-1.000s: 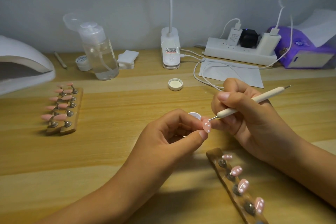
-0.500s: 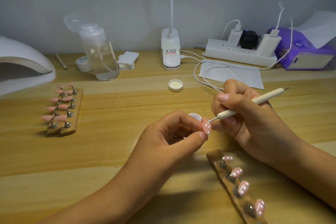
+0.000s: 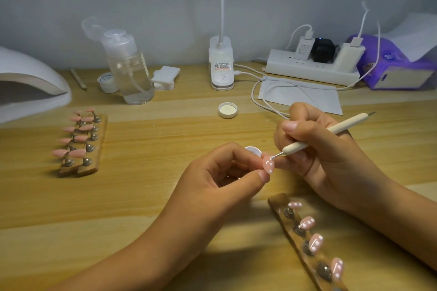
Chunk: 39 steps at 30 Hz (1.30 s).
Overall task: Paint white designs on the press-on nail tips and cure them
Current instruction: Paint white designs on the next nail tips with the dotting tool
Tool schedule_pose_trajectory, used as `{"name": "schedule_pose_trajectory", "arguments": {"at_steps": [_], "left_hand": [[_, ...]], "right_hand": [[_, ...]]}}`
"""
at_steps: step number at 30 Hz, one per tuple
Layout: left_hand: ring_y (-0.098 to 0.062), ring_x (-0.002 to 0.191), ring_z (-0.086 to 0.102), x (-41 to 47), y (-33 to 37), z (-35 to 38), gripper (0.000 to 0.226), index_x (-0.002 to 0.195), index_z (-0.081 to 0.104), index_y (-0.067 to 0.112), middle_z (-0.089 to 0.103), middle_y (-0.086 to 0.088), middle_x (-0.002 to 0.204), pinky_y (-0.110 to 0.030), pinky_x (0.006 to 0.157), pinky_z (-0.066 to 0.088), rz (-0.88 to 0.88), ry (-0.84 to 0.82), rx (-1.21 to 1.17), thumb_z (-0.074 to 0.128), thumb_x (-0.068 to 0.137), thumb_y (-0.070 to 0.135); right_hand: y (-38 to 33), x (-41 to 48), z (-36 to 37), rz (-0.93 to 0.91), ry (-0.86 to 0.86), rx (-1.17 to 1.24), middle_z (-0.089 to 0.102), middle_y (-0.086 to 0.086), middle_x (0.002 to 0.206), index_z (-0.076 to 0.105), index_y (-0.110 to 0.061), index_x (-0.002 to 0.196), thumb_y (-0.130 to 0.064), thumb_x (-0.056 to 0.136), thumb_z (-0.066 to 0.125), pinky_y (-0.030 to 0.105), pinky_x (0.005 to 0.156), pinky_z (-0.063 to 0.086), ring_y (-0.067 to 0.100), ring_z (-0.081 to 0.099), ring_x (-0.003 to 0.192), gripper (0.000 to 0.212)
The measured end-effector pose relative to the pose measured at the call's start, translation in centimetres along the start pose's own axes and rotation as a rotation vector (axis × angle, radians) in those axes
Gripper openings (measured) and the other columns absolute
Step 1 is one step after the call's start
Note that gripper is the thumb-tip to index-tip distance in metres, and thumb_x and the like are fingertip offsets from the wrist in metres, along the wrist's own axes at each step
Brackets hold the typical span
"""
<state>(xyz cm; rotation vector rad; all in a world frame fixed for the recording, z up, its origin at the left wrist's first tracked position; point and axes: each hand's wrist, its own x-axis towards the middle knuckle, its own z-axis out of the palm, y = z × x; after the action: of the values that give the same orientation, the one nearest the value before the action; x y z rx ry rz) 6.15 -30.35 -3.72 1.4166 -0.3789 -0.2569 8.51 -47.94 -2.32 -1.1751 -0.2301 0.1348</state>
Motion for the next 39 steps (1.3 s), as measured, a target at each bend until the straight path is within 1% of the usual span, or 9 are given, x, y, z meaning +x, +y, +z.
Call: {"name": "schedule_pose_trajectory", "arguments": {"at_steps": [3,10,14,17,22,26,32,35,39], "left_hand": [[-0.001,0.071,0.059,-0.02,0.01,-0.02,0.008,0.076,0.071,0.021,0.071,0.009,0.081,-0.007,0.061,0.042,0.000,0.002,0.002,0.069,0.080,0.014],[-0.002,0.073,0.060,0.01,-0.06,-0.02,0.002,0.078,0.070,0.016,0.072,0.007,0.082,-0.008,0.063,0.043,-0.005,0.006,0.002,0.069,0.080,0.015],[-0.004,0.074,0.061,-0.01,-0.11,-0.01,0.002,0.078,0.071,0.015,0.072,0.006,0.082,-0.010,0.064,0.044,-0.007,0.011,-0.002,0.069,0.078,0.015],[-0.004,0.076,0.062,0.01,-0.12,0.01,0.002,0.077,0.071,0.016,0.073,0.006,0.082,-0.010,0.067,0.045,-0.005,0.012,-0.010,0.069,0.078,0.015],[-0.002,0.075,0.061,0.02,-0.11,-0.01,0.007,0.076,0.072,0.019,0.072,0.009,0.081,-0.009,0.067,0.044,0.010,0.000,-0.015,0.068,0.079,0.013],[-0.001,0.074,0.061,0.03,-0.20,-0.04,0.005,0.076,0.071,0.016,0.072,0.009,0.082,-0.009,0.066,0.044,0.019,0.000,-0.013,0.068,0.079,0.012],[-0.001,0.075,0.061,0.05,-0.31,-0.09,0.007,0.076,0.071,0.018,0.073,0.009,0.083,-0.008,0.066,0.044,0.030,-0.003,-0.011,0.068,0.079,0.012],[-0.001,0.075,0.061,0.03,-0.45,-0.15,0.006,0.076,0.070,0.018,0.072,0.010,0.082,-0.008,0.066,0.044,0.033,-0.005,-0.004,0.068,0.080,0.013],[-0.004,0.077,0.062,0.05,-0.72,-0.24,0.003,0.078,0.071,0.018,0.072,0.009,0.082,-0.011,0.069,0.045,0.029,0.000,0.004,0.069,0.080,0.017]], "right_hand": [[0.11,0.03,-0.08,-0.006,-0.025,-0.007,0.044,-0.001,0.052,0.050,-0.021,0.057,-0.017,0.075,0.065,0.024,0.055,0.054,0.007,0.042,0.049,0.024],[0.04,0.08,-0.09,0.004,-0.012,-0.001,0.044,-0.002,0.052,0.050,-0.021,0.057,-0.012,0.076,0.067,0.024,0.054,0.054,0.007,0.040,0.049,0.027],[-0.19,0.04,0.02,0.005,-0.016,0.011,0.043,-0.002,0.053,0.049,-0.020,0.058,-0.019,0.077,0.064,0.024,0.054,0.054,0.007,0.040,0.050,0.025],[-0.23,-0.07,0.06,-0.003,-0.036,0.008,0.044,-0.001,0.052,0.048,-0.019,0.059,-0.013,0.076,0.067,0.023,0.053,0.054,0.007,0.040,0.050,0.026],[-0.22,-0.17,0.17,-0.007,-0.025,-0.002,0.043,-0.001,0.050,0.047,-0.020,0.056,-0.013,0.081,0.055,0.021,0.052,0.051,0.008,0.041,0.049,0.027],[-0.15,-0.20,0.04,-0.017,-0.060,-0.021,0.044,-0.002,0.049,0.048,-0.021,0.057,-0.011,0.075,0.065,0.020,0.052,0.051,0.007,0.042,0.049,0.026],[-0.07,-0.24,-0.04,-0.022,-0.070,-0.032,0.044,-0.002,0.049,0.048,-0.021,0.058,-0.016,0.076,0.062,0.019,0.053,0.050,0.007,0.043,0.049,0.023],[-0.04,-0.19,-0.10,-0.006,-0.044,-0.028,0.044,-0.002,0.049,0.048,-0.020,0.057,-0.011,0.078,0.063,0.020,0.052,0.051,0.006,0.044,0.049,0.027],[-0.37,0.01,-0.38,0.018,-0.063,0.051,0.043,-0.003,0.052,0.052,-0.019,0.064,-0.029,0.085,0.062,0.027,0.061,0.056,0.007,0.043,0.051,0.026]]}}
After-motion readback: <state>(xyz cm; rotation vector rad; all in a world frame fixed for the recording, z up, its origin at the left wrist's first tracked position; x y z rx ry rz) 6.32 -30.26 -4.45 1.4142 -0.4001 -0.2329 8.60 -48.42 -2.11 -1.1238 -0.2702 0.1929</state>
